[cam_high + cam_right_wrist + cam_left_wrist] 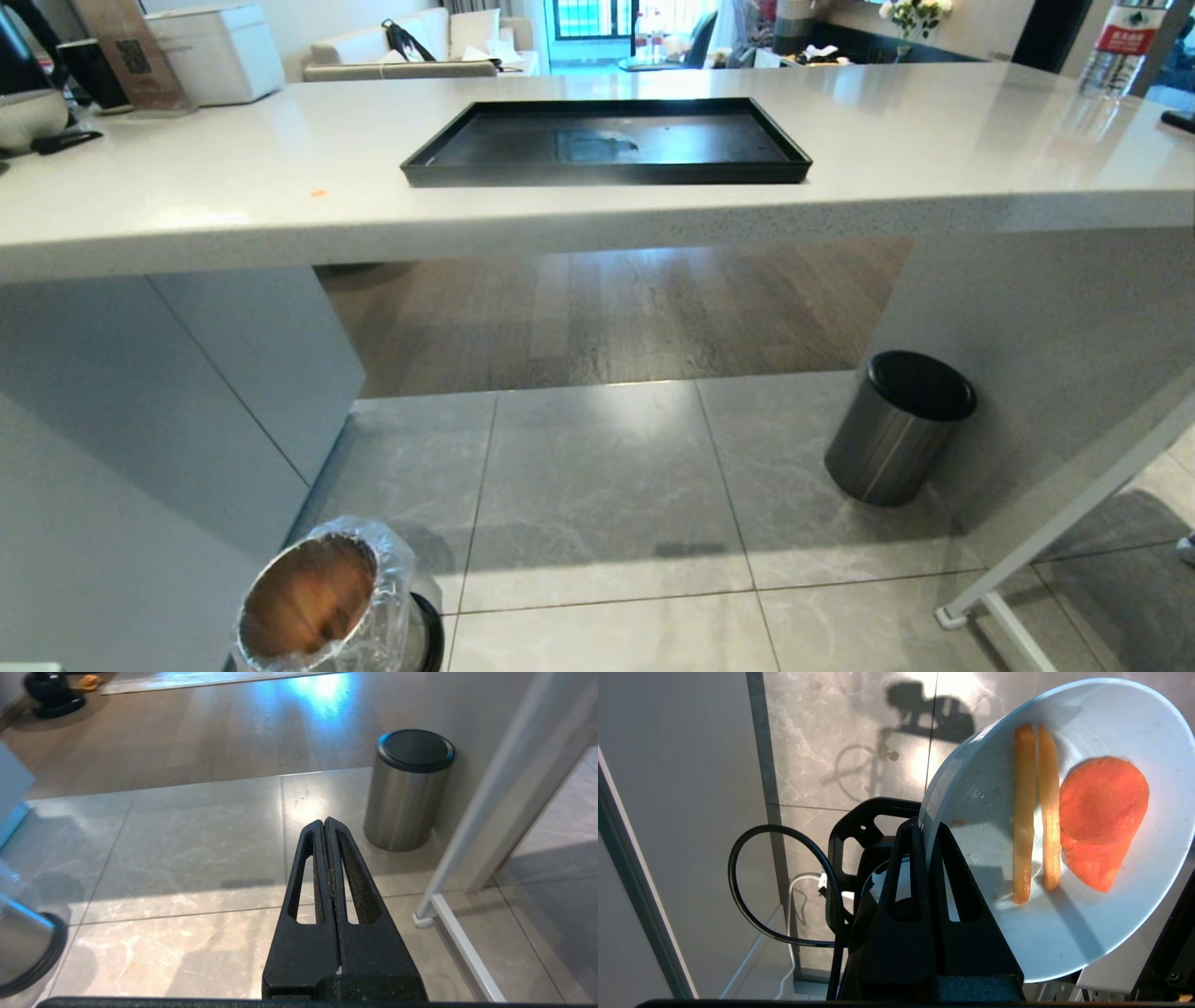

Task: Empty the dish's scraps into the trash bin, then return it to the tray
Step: Move the bowl over the trash can

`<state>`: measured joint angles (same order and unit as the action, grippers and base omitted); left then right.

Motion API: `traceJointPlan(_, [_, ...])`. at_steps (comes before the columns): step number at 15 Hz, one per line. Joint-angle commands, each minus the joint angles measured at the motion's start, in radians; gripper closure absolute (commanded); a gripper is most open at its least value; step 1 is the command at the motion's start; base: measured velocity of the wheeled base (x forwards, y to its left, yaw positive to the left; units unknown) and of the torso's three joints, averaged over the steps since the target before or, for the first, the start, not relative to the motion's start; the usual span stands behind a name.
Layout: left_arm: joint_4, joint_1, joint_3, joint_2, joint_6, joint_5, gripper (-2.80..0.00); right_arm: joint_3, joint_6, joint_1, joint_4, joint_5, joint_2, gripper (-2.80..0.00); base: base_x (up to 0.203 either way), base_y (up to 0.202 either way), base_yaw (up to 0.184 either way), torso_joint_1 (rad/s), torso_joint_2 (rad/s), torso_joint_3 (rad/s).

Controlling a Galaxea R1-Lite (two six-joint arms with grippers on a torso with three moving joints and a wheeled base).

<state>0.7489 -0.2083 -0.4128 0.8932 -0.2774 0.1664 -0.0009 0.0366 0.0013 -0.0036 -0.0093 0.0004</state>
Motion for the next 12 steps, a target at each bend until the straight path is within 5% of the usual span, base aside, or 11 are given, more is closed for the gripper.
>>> traceJointPlan(1, [0.004, -0.002, 0.002, 0.003, -0.002, 0.001, 0.0, -0.001, 0.0, 0.0, 0.001, 0.0, 0.001, 0.0, 0.0, 0.0, 0.0, 0.0, 0.0, 0.0])
traceJointPlan(12, [0.004, -0.003, 0.0, 0.001, 0.011, -0.005, 0.0, -0.001, 0.005, 0.0, -0.001, -0.001, 0.0, 0.0, -0.001, -0.007, 0.144, 0.002, 0.0, 0.001])
